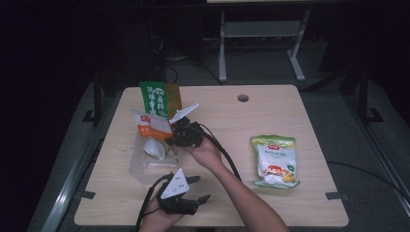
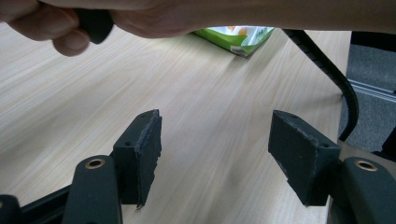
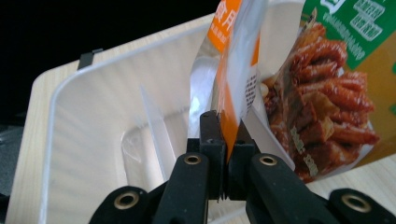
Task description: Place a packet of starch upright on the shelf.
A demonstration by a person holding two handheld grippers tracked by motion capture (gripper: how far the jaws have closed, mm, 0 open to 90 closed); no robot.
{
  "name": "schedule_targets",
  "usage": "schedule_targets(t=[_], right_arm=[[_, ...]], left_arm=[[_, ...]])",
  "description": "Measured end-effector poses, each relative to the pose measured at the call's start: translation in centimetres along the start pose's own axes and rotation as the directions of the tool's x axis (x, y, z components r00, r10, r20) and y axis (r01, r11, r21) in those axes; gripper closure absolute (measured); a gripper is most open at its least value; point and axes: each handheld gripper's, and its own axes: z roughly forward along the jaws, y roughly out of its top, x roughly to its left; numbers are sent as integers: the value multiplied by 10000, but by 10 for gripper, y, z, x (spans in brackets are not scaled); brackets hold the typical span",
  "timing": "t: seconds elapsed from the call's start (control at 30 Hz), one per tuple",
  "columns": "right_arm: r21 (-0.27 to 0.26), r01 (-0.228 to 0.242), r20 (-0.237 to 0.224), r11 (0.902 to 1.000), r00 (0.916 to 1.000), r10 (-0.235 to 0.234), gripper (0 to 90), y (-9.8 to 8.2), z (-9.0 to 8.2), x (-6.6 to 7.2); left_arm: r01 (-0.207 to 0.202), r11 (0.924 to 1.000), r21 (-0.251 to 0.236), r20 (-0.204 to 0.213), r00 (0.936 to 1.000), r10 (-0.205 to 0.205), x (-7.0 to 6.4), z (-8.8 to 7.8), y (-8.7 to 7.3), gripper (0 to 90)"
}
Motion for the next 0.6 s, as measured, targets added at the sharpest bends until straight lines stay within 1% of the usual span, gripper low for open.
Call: schedule_targets(t=[0.1,0.13,0.17,0.2,0.23,0.3,0.37,0.43,0.5,0.6], right_arm=[[-64,-187,-155,9998,9997,186,841,-1,-2,-1],[-143,-114,-119,9998,9999,112,825,-1,-3,-2],[-189,-219,-203,9996,9996,215,809,-1,-5,-2],[-168,-232,-228,9996,9995,228,803,-1,-6,-2],[-146,-148,-185,9998,9997,145,798,-2,-8,-2],[-189,-111,-216,9998,9997,107,764,-3,-12,-3],[-193,-130,-207,9997,9997,126,753,-3,-15,-4],[-261,-271,-257,9993,9993,264,727,-5,-19,-4],[-239,-227,-301,9995,9993,220,710,-7,-23,-6],[-237,-343,-343,9991,9989,335,677,-9,-29,-6]], left_arm=[[-3,10000,-21,-6,10000,3,1,1,0,343],[-7,10000,-22,-7,10000,7,1,1,0,341],[2,10000,-65,-8,10000,-2,1,1,0,340],[6,10000,-49,-8,10000,-6,1,2,0,338],[31,10000,-33,-3,10000,-31,1,2,0,336],[41,10000,-42,24,10000,-41,1,3,-1,334],[56,10000,15,30,10000,-56,2,3,0,332],[100,9999,1,34,9999,-100,2,2,0,329],[91,10000,-20,3,10000,-91,3,2,0,328],[221,9998,-25,14,9998,-221,4,2,0,324]])
